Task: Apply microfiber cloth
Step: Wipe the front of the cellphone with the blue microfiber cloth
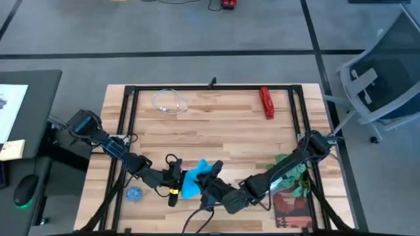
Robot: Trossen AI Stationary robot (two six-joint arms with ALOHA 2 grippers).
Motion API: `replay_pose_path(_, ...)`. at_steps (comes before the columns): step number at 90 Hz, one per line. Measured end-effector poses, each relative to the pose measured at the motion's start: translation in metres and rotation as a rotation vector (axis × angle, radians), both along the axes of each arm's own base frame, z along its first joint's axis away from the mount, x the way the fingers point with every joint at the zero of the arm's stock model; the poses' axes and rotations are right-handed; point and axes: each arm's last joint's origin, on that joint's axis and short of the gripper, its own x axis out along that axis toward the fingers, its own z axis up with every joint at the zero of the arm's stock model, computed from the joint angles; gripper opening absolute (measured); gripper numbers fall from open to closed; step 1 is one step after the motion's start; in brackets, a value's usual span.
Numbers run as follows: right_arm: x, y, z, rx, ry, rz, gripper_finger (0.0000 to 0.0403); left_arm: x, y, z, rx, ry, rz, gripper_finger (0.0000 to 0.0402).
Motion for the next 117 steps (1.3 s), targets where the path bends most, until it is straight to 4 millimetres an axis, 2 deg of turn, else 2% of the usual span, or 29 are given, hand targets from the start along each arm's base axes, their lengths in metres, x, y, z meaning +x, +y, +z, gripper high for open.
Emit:
replay_pose_path(15, 0.004, -0.009, -0.007, 0.072, 0.037, 0.002, 0.0000, 0.000, 0.000, 0.001, -0.009, -0.013, 0.005, 0.0004)
replay_pose_path(37, 0.015, -0.029, 0.005, 0.065, -0.068, -0.089, 0.0000, 0.001, 0.001, 0.002, -0.021, -0.024, 0.042, 0.0004)
replay_pose_path(52, 0.021, -0.044, 0.005, 0.100, -0.086, -0.135, 0.0000, 0.001, 0.003, 0.002, -0.020, -0.024, 0.091, 0.0004)
replay_pose_path(69, 0.022, -0.047, -0.001, 0.177, -0.040, -0.105, 0.0000, 0.000, 0.003, -0.002, 0.006, -0.003, 0.085, 0.0004)
replay_pose_path(93, 0.022, -0.049, 0.004, 0.099, -0.105, -0.218, 0.0000, 0.000, 0.005, -0.004, 0.020, 0.021, 0.115, 0.0004)
replay_pose_path(117, 0.022, -0.052, -0.002, 0.194, -0.044, -0.144, 0.0000, -0.002, 0.004, -0.008, 0.038, 0.051, 0.080, 0.0004)
